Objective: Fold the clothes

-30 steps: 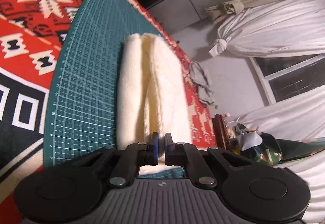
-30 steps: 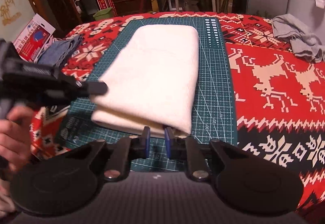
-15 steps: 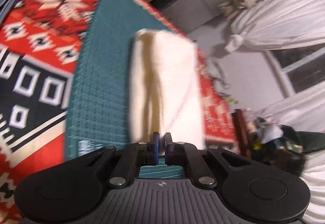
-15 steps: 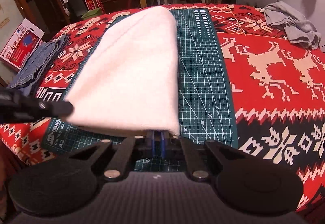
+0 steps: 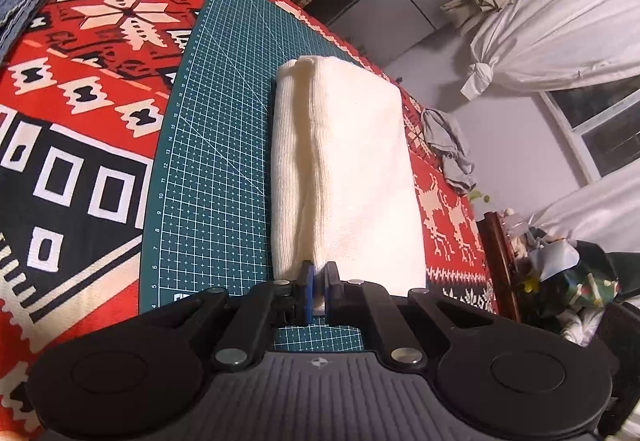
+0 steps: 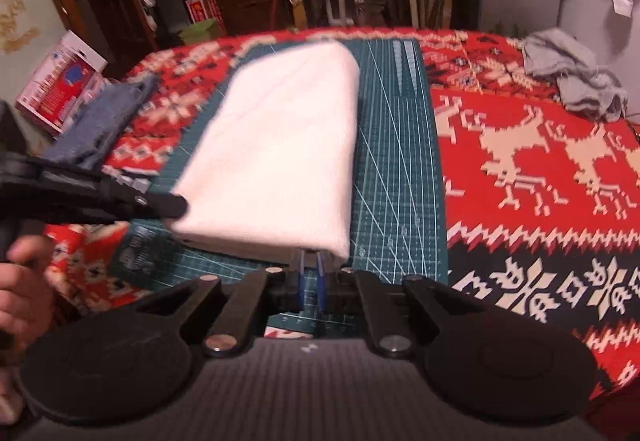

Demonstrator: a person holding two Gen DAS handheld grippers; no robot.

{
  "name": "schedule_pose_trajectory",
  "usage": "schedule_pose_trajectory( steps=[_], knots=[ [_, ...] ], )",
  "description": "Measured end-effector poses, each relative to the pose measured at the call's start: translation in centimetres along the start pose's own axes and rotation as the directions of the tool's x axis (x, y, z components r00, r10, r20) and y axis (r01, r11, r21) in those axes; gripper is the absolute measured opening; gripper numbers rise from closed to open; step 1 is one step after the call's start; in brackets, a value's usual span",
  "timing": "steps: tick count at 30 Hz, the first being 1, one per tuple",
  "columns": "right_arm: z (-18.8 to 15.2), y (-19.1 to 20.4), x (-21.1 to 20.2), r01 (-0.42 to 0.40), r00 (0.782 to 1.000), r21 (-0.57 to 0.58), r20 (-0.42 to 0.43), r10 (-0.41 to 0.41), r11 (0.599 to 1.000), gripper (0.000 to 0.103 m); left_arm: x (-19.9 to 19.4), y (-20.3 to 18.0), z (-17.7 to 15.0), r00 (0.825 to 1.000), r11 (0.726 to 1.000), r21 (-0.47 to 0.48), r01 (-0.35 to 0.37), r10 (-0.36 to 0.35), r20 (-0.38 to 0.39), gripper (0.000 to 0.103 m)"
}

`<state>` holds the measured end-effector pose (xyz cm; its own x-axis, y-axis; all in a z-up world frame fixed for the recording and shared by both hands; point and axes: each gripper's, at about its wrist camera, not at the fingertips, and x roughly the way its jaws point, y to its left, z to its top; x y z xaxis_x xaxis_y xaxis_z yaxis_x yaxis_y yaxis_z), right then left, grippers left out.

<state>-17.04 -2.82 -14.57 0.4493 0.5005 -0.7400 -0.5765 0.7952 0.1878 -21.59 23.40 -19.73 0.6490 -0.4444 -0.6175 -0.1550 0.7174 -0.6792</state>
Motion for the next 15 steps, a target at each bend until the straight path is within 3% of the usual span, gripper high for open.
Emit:
schedule_pose_trajectory(
  steps=[4, 9, 13, 14, 15],
  knots=[
    [1.6, 0.6, -1.0, -0.027, 0.999, -0.013, 0.045, 0.028, 1.000, 0.007, -0.1, 0.2, 0.0, 1.000, 1.000, -0.010, 0.010, -0.010, -0.003, 0.005],
    [4.8, 2.5, 4.2, -0.031, 0.999, -0.041, 0.021, 0.032, 0.999, 0.007, -0.1, 0.1, 0.0, 1.000, 1.000, -0.012, 0.011, -0.011, -0.004, 0.005],
    [4.8, 3.0, 7.4, -0.016, 0.999, -0.061, -0.030, 0.014, 0.998, 0.007, -0.6, -0.1, 0.4, 1.000, 1.000, -0.009, -0.004, 0.004, 0.002, 0.007],
    [4.7, 3.1, 7.6, -0.015, 0.999, -0.065, -0.033, 0.013, 0.998, 0.007, -0.8, -0.1, 0.5, 1.000, 1.000, -0.007, -0.012, 0.012, 0.008, 0.011],
    [4.6, 3.1, 7.6, -0.018, 0.999, -0.069, -0.033, 0.015, 0.997, 0.007, -1.1, -0.1, 0.8, 0.999, 1.000, -0.005, -0.023, 0.023, 0.022, 0.023]
  ],
)
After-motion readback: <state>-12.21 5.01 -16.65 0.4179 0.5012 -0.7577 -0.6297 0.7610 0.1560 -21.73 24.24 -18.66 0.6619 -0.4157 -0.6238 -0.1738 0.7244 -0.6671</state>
